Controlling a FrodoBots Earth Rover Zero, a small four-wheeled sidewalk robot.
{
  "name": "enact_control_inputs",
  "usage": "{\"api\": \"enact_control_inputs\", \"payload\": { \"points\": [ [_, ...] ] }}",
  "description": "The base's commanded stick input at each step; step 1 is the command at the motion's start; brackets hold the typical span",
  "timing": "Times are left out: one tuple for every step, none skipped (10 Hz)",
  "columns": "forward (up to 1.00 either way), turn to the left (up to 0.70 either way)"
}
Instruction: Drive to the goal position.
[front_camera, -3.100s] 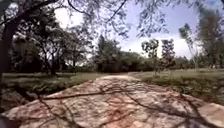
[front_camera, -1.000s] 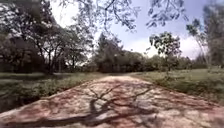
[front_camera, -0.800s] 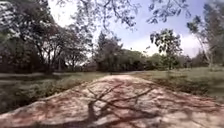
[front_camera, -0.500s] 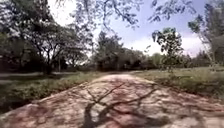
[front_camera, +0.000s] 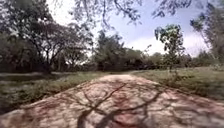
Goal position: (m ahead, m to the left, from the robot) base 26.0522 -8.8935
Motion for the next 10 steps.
{"api": "enact_control_inputs", "payload": {
  "points": [
    [0.7, 0.0],
    [0.7, 0.0],
    [0.7, -0.29],
    [0.7, -0.32],
    [0.7, -0.35],
    [0.7, -0.35],
    [0.7, -0.35],
    [0.7, -0.35],
    [0.7, -0.3],
    [0.7, -0.18]
  ]
}}
